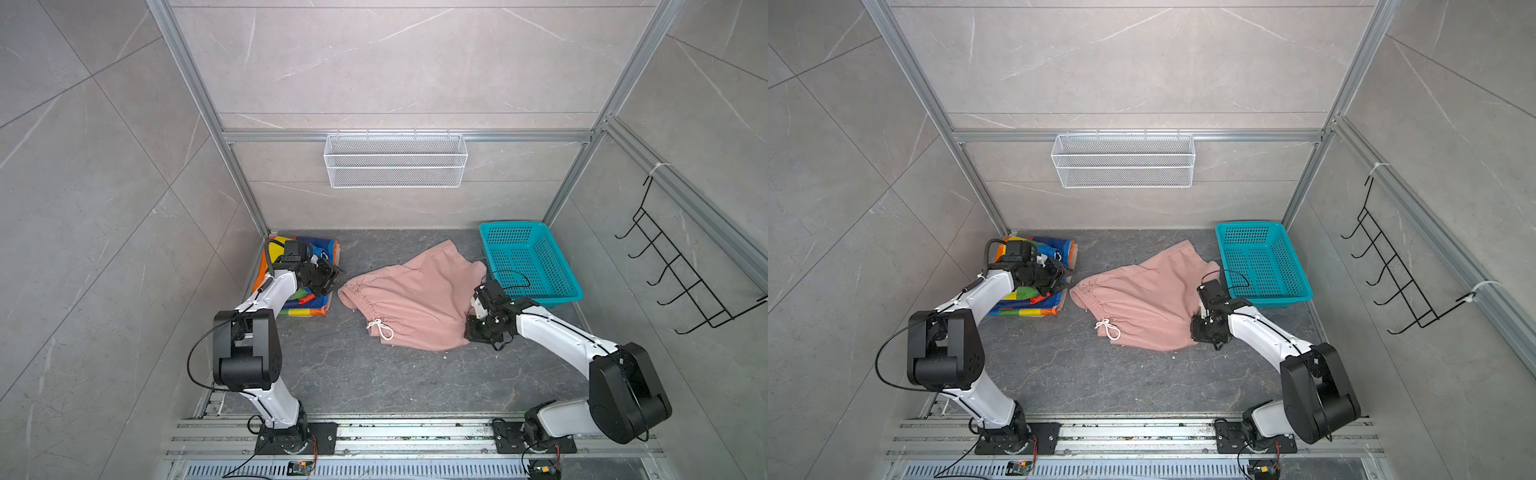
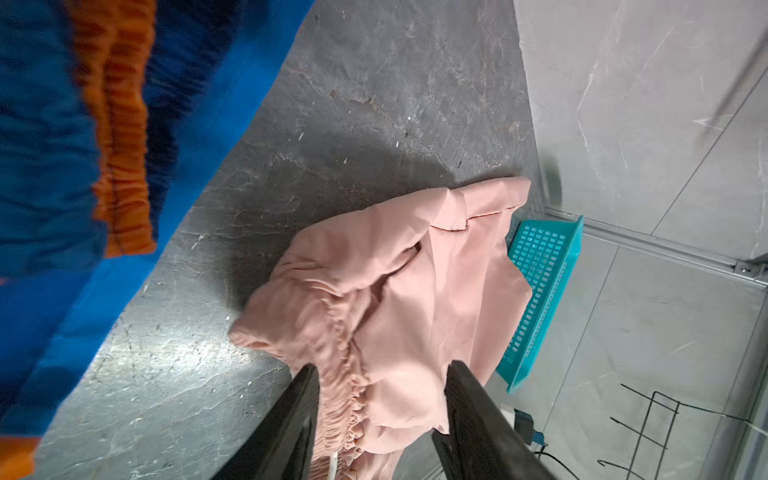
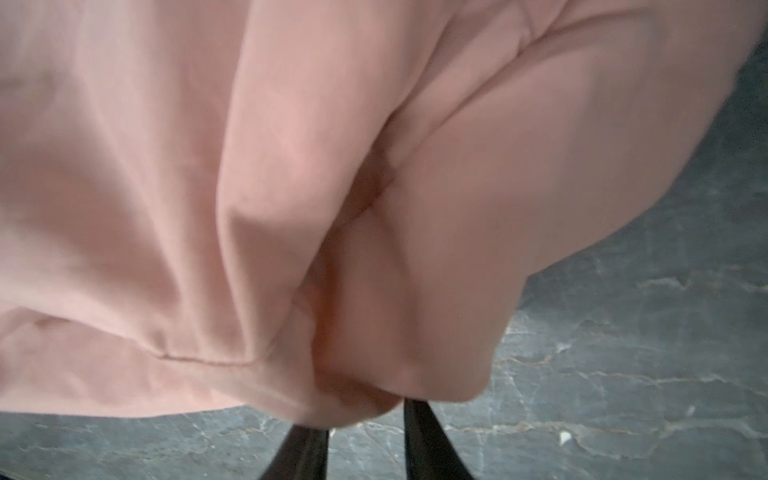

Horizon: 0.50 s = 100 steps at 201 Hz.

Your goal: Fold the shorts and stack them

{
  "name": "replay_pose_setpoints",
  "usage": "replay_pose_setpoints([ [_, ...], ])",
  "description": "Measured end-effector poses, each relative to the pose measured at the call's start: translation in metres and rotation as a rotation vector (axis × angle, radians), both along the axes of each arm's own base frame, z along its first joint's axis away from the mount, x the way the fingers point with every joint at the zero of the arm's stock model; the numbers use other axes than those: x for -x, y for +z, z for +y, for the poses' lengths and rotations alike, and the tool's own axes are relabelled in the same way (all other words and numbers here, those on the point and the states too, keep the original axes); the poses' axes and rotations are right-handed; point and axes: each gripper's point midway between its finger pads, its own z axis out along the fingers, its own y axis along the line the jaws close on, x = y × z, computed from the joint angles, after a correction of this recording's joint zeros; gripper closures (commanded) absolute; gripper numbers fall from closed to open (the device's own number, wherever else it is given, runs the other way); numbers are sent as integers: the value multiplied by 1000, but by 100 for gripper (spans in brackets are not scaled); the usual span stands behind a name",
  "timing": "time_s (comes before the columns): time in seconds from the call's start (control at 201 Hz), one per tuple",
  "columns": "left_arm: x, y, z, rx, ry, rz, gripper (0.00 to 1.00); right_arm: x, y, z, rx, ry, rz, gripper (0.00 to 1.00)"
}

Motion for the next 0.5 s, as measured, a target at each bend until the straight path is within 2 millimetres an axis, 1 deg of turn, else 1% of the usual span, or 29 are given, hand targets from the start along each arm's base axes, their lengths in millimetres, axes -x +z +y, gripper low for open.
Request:
replay_pose_setpoints([
  [0.05, 3, -4, 2, -25, -10, 8, 48, -3, 3, 1, -2, 0, -8, 58],
  [0.135, 11, -17, 9, -91, -26, 45, 48, -6, 8, 2, -6, 2, -19, 54],
  [0.279, 13, -38, 19, -178, -58, 93, 49, -11, 14, 4, -9, 12, -35, 40],
  [0.413, 14, -60, 23, -209, -63, 138, 49, -11, 14, 5, -12, 16, -36, 28],
  [0.498, 13, -70, 24, -226, -60, 149, 49, -10, 14, 6, -19, 19, -34, 19],
])
